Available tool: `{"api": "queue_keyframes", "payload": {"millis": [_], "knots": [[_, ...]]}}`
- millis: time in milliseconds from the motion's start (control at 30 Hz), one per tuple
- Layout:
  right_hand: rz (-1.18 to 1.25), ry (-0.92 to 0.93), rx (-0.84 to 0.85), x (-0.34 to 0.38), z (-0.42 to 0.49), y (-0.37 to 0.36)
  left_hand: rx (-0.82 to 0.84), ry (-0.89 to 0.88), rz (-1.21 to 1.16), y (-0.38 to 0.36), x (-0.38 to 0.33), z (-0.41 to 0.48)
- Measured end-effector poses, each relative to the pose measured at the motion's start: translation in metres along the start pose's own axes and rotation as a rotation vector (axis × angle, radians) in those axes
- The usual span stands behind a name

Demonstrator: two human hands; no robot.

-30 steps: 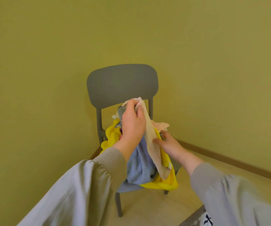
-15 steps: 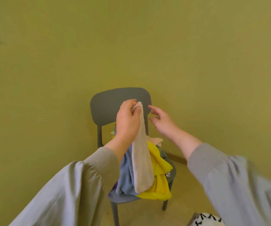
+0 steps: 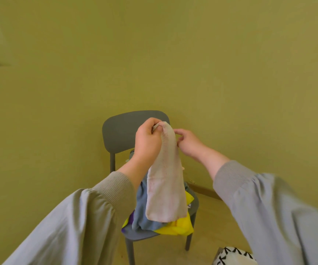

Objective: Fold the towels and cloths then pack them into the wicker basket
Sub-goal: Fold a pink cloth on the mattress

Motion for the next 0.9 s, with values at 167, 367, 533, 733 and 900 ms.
{"api": "queue_keyframes", "payload": {"millis": [167, 367, 533, 733, 900], "knots": [[-0.039, -0.043, 0.025, -0.014, -0.019, 0.011, 0.000, 0.029, -0.156, -0.007, -0.018, -0.005], [0.235, -0.047, 0.121, -0.026, -0.056, 0.020, -0.013, 0.053, -0.228, -0.019, -0.042, -0.014], [0.414, -0.123, 0.290, -0.039, -0.087, 0.019, 0.012, 0.094, -0.244, -0.030, -0.058, -0.025], [0.532, -0.040, 0.133, -0.029, -0.098, 0.036, 0.039, 0.136, -0.191, -0.037, -0.057, -0.026], [0.453, -0.087, -0.024, -0.013, -0.095, 0.056, 0.098, 0.157, -0.161, -0.030, -0.062, -0.008]]}}
Point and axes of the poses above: each hand's wrist, its own z-axis towards the middle knuckle, its own y-axis out of the back of the hand, x = y × z, the point moved 7 cm from there along z, towards the middle knuckle, and after that the axes turned 13 degrees about x, right-handed, at the moved point
